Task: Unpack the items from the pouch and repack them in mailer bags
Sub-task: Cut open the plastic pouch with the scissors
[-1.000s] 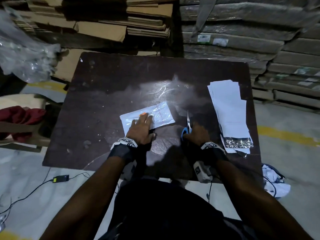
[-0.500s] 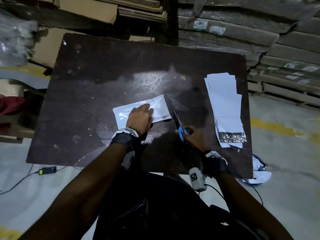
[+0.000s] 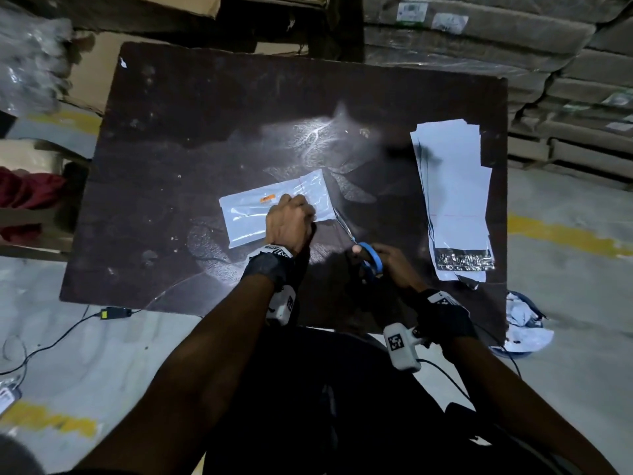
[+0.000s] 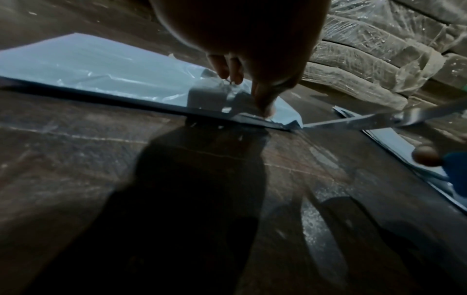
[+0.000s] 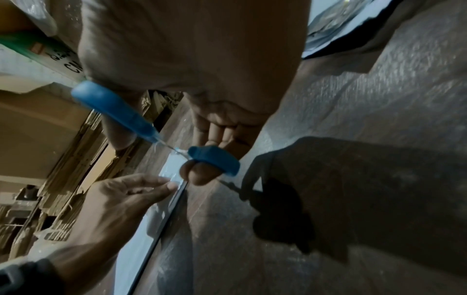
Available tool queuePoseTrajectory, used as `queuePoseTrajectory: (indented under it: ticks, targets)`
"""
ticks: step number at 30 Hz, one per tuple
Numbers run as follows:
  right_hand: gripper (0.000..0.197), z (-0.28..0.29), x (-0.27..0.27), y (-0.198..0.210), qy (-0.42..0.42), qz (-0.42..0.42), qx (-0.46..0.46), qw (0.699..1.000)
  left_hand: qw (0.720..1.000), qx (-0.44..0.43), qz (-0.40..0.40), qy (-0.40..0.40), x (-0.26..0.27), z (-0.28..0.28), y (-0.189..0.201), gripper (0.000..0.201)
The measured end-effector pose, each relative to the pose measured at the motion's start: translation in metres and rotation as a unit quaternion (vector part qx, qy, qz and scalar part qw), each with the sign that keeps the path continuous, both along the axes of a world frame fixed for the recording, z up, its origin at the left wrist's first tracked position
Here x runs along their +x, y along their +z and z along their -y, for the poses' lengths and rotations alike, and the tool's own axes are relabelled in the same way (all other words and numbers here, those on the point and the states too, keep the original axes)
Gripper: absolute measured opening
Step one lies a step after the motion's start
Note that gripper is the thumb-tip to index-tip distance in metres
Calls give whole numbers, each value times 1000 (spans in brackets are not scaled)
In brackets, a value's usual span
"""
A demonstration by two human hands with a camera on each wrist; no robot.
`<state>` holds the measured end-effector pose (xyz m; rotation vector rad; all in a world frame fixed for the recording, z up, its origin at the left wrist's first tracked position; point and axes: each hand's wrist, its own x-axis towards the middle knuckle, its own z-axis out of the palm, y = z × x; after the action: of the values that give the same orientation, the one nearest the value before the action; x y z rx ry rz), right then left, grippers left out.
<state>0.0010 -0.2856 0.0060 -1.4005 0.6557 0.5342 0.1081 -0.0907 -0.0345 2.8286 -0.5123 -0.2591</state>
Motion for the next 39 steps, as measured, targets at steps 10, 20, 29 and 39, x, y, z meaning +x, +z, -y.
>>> queuePoseTrajectory:
  ticks: [10,20,29,39]
  targets:
    - [50,-1,7,11,-4,-38,102,994,1000,22,1,6,-1,2,-2,15]
    - [32,-4,12,8,-32,-51,110,992,1000,17,19,-5,-8,6,-4,16]
    - [26,-3,10,2,-23,-37,66,997,999,2,33,-7,-4,5,-9,15]
    - [24,-8,9,-2,-66,-29,87,994,998,-54,-3,10,3,2,-11,14]
